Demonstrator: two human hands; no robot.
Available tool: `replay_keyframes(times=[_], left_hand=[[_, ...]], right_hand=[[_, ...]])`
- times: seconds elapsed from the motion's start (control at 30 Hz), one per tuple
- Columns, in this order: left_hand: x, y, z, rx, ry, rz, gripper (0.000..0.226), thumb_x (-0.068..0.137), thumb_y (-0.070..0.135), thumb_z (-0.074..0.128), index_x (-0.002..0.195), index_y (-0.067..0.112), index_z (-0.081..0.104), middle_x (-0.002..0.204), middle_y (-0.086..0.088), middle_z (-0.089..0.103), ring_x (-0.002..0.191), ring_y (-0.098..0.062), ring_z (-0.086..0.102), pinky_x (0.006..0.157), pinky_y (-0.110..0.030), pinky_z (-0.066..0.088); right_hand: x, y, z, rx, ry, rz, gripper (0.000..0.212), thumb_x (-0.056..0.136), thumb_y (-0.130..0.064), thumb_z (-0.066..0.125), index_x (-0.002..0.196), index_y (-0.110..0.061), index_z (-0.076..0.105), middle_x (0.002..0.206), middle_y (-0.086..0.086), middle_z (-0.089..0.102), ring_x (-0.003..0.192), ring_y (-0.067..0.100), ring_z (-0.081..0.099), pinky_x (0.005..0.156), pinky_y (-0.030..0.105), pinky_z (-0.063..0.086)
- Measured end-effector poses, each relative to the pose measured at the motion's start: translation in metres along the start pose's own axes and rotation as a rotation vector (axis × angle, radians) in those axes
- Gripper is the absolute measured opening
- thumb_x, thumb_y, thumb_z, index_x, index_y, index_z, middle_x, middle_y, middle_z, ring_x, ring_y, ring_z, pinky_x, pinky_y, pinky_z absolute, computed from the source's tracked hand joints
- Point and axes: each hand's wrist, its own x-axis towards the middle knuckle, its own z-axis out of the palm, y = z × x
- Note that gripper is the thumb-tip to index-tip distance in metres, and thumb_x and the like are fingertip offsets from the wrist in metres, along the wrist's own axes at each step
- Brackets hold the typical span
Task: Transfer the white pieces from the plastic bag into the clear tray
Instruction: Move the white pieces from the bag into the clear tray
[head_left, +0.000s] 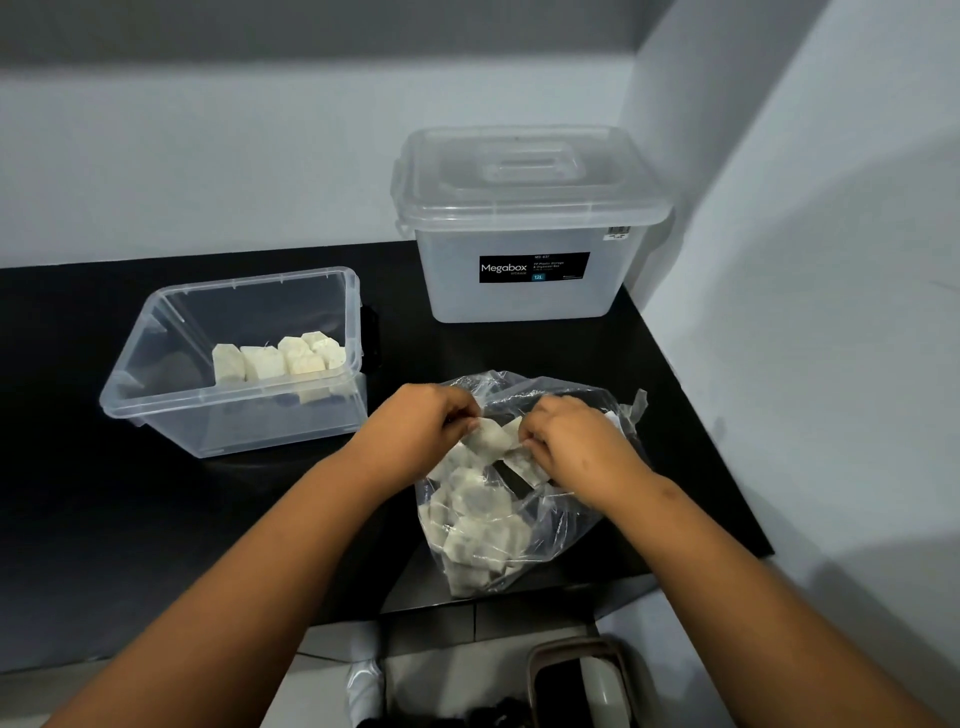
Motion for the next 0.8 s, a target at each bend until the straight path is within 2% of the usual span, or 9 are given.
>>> replay_keyframes(times=[0.17,0.3,0.47,0.67,0.8], left_hand=[[0.002,0.004,-0.021,0.105,-0.099,0.040,0.016,0.092,0.028,0.059,0.103,0.027,0.070,0.099,0.007,0.066,0.084,-0.008,0.060,0.079,-0.029,0.053],[0.007,0.005,-0.044,0.200,-0.120,0.027,0.019,0.091,0.025,0.061,0.107,0.025,0.072,0.104,0.003,0.070,0.094,-0.016,0.065,0.086,-0.035,0.053],[0.013,-0.005,-0.078,0.275,-0.114,0.001,0.022,0.090,0.023,0.063,0.109,0.024,0.073,0.107,0.002,0.072,0.097,-0.018,0.065,0.089,-0.034,0.052],[0.009,-0.033,-0.138,0.280,-0.015,-0.069,0.017,0.087,0.028,0.066,0.103,0.024,0.072,0.098,0.002,0.072,0.088,-0.015,0.065,0.084,-0.037,0.054],[-0.003,-0.060,-0.191,0.273,0.048,-0.092,0.011,0.088,0.030,0.066,0.097,0.026,0.070,0.091,0.008,0.068,0.080,-0.011,0.061,0.076,-0.030,0.053]], right_hand=[[0.008,-0.011,-0.026,0.055,0.033,-0.042,0.009,0.093,-0.022,0.054,0.086,-0.021,0.060,0.088,-0.008,0.059,0.082,0.013,0.056,0.073,0.032,0.046],[0.027,-0.027,-0.048,0.076,-0.061,-0.029,0.010,0.093,-0.024,0.055,0.095,-0.021,0.064,0.094,-0.003,0.065,0.082,0.017,0.062,0.074,0.038,0.054],[0.061,-0.053,-0.074,0.037,-0.127,-0.082,0.011,0.092,-0.025,0.058,0.099,-0.022,0.066,0.093,-0.001,0.068,0.083,0.018,0.062,0.074,0.036,0.054],[0.109,-0.096,-0.107,0.009,-0.117,-0.140,0.010,0.091,-0.022,0.061,0.099,-0.020,0.068,0.093,0.000,0.069,0.087,0.019,0.063,0.079,0.037,0.053],[0.140,-0.128,-0.135,0.054,-0.061,-0.198,0.010,0.091,-0.023,0.062,0.098,-0.021,0.069,0.090,-0.006,0.067,0.085,0.013,0.061,0.076,0.030,0.051]])
